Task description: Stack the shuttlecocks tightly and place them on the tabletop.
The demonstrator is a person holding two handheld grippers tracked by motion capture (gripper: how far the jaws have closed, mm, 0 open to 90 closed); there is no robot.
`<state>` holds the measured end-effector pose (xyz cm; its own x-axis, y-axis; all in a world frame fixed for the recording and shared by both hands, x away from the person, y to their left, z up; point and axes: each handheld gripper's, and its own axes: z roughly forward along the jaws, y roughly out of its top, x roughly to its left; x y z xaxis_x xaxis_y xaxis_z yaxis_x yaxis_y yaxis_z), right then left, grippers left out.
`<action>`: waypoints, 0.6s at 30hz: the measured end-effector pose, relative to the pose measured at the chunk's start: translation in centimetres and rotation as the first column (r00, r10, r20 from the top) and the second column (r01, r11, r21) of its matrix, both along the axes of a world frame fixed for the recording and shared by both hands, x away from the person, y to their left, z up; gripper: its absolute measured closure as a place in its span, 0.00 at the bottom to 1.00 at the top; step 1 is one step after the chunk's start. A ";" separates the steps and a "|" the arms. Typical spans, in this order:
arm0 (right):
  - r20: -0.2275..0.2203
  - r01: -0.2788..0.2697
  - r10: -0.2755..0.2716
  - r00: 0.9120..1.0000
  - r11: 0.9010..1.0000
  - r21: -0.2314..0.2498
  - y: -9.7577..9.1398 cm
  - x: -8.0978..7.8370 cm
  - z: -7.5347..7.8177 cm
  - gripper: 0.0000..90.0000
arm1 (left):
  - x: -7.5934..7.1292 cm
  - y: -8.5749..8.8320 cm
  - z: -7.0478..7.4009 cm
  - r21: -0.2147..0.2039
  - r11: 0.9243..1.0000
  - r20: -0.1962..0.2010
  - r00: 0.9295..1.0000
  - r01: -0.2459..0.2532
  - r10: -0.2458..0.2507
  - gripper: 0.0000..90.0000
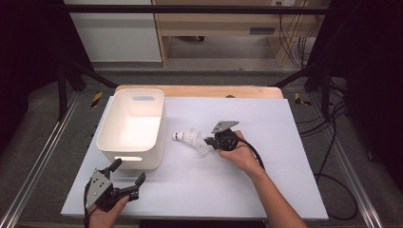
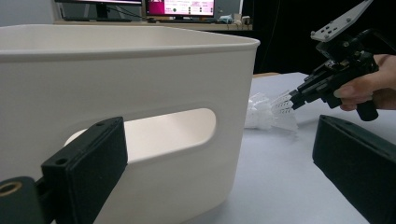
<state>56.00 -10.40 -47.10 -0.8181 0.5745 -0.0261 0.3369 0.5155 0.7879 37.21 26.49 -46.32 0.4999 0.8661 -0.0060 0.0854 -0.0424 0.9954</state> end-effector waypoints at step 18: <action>-0.006 0.071 -0.071 0.997 0.997 -0.008 -0.2 0.2 -0.2 0.77 | 0.0 0.0 0.0 0.001 1.000 0.000 1.000 0.000 0.000 0.04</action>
<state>56.22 -10.63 -47.34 -0.7755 0.6308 -0.0262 0.3773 0.4963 0.7818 37.19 26.47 -46.31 0.5001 0.8659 -0.0056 0.0858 -0.0431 0.9954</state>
